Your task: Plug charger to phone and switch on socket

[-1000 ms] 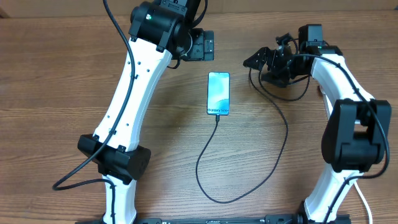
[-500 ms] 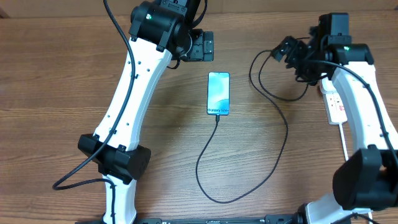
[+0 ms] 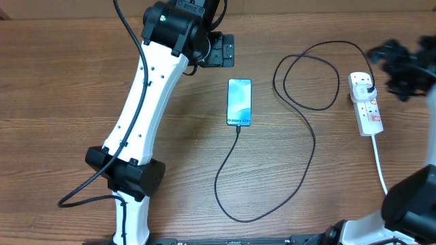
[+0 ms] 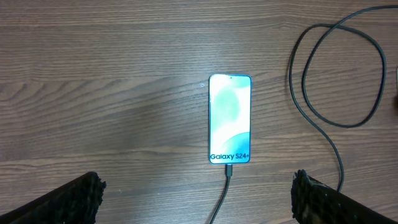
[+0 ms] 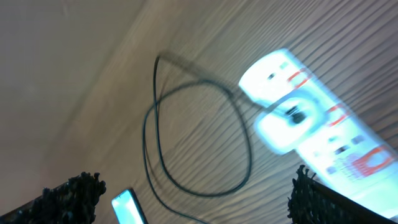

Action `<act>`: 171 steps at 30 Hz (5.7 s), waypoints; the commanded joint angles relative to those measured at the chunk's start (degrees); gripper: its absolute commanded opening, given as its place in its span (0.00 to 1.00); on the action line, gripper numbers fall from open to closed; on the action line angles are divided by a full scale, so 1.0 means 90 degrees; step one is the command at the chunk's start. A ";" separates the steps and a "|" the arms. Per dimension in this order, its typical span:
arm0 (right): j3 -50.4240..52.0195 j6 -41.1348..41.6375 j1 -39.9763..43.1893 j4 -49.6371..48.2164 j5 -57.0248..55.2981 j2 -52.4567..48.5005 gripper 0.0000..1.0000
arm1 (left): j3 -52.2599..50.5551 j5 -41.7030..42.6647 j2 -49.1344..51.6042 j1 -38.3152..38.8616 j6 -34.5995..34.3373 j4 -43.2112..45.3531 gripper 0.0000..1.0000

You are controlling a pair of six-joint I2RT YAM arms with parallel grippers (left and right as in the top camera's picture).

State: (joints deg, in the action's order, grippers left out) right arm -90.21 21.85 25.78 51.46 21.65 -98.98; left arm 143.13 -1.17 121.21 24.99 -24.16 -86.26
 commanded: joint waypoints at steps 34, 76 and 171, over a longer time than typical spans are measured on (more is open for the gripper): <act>0.0017 -0.2130 0.1256 -0.0063 0.0602 -0.0753 1.00 | 0.0066 -0.0100 -0.0015 -0.0029 0.0068 -0.0032 1.00; 0.0017 -0.2987 0.0602 -0.0352 0.0595 -0.1829 1.00 | 0.0068 -0.0100 -0.0015 -0.0029 0.0070 -0.0032 1.00; 0.0614 -0.3028 0.0452 -0.0889 0.0940 -0.2317 1.00 | 0.0066 -0.0100 -0.0015 -0.0034 0.0068 -0.0032 1.00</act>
State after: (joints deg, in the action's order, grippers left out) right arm -85.60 -6.02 30.09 42.22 28.51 -118.96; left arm 143.13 -1.17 121.21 24.99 -24.16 -86.28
